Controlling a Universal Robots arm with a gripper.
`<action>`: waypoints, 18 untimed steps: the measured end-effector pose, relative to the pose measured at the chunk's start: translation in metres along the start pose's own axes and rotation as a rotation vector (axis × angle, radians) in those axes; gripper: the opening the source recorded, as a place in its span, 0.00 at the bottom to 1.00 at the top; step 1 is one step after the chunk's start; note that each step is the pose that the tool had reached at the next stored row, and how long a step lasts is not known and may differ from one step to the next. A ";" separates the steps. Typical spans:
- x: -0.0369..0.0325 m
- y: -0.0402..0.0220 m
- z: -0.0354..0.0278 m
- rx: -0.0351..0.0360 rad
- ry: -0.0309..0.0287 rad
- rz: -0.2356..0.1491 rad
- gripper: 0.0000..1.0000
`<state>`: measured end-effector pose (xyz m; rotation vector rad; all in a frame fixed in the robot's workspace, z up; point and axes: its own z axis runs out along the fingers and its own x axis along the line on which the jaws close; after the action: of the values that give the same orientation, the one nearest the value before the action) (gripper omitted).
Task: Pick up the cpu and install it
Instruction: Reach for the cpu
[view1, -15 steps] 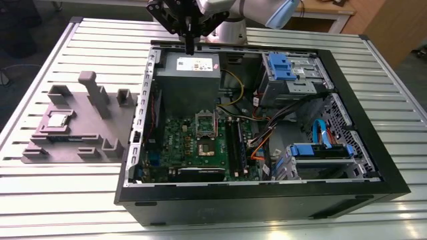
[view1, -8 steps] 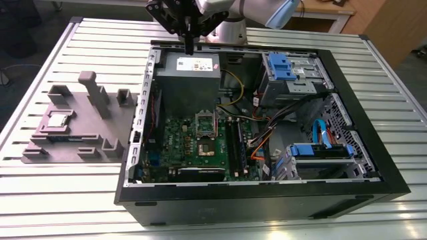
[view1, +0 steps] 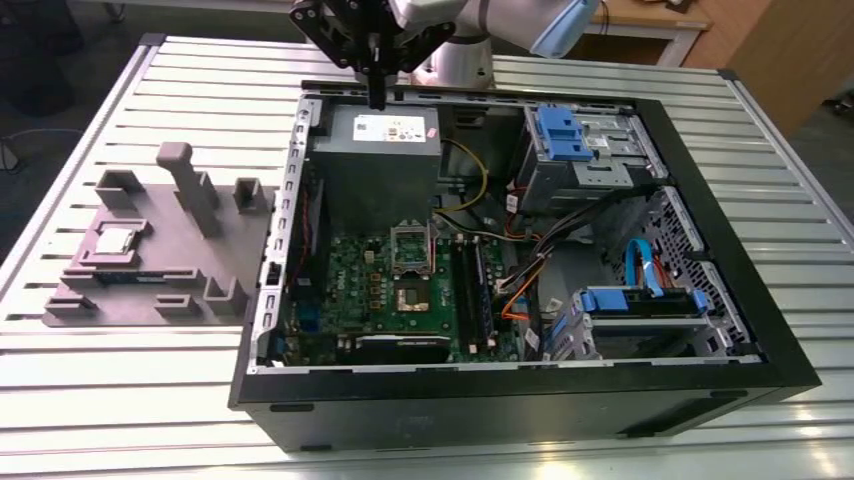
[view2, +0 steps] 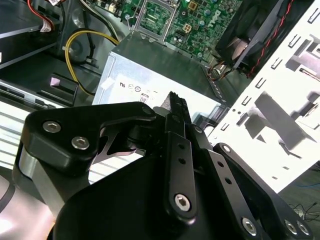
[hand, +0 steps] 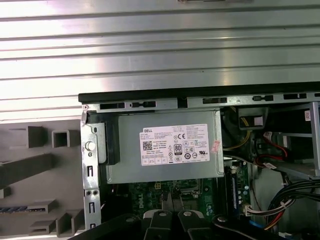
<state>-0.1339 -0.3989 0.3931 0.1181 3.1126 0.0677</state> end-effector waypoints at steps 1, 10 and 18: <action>0.0004 0.0000 0.0000 0.0000 0.0000 0.000 0.10; 0.0317 -0.0024 -0.0002 0.0000 0.0000 0.000 0.10; 0.0527 -0.0041 0.0019 0.0000 0.0000 0.000 0.10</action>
<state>-0.1867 -0.3989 0.3897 0.1180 3.1126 0.0677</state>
